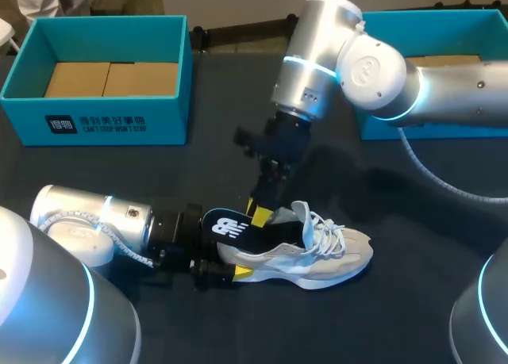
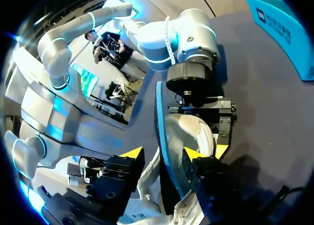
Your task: Take the shoe out of the shoebox, open the shoe tongue, remove and reinsert the insole, then place the shoe into the shoebox
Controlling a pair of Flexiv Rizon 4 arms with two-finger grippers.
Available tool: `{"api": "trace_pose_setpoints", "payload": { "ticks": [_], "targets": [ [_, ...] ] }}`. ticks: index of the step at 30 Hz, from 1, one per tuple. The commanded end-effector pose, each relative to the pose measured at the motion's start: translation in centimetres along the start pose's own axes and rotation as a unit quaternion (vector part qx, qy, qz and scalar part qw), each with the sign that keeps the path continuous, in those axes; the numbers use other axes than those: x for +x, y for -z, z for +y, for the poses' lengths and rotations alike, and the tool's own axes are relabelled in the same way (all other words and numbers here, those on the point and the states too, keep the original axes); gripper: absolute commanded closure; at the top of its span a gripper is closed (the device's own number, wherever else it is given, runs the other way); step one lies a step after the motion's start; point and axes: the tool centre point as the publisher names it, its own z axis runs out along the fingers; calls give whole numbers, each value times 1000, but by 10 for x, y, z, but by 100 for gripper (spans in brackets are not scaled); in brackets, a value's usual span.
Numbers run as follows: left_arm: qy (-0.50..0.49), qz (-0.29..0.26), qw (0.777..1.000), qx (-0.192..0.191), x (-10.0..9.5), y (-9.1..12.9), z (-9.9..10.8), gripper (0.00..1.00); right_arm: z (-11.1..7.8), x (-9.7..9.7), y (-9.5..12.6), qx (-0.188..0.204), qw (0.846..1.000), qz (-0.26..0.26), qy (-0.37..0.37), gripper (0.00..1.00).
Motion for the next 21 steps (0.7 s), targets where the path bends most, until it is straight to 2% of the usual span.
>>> {"api": "trace_pose_setpoints", "payload": {
  "ticks": [1, 8, 14, 19, 21],
  "targets": [
    [0, 0, 1000, -1, 0, 2, 4, 100, -2, -3, -5, -4, 1000, 3, -1, 54],
    [0, 0, 1000, -1, 0, 2, 4, 100, -8, -2, -13, -15, 1000, 13, -5, 55],
    [0, 0, 1000, -1, 0, 2, 4, 100, -6, 1, -19, -16, 1000, 16, -7, 60],
    [0, 0, 1000, -1, 0, 2, 4, 100, -7, 1, -20, -21, 1000, 17, -9, 76],
    [0, 0, 1000, -1, 0, 2, 4, 100, -8, 1, -20, -23, 1000, 17, -10, 90]
  ]
}}
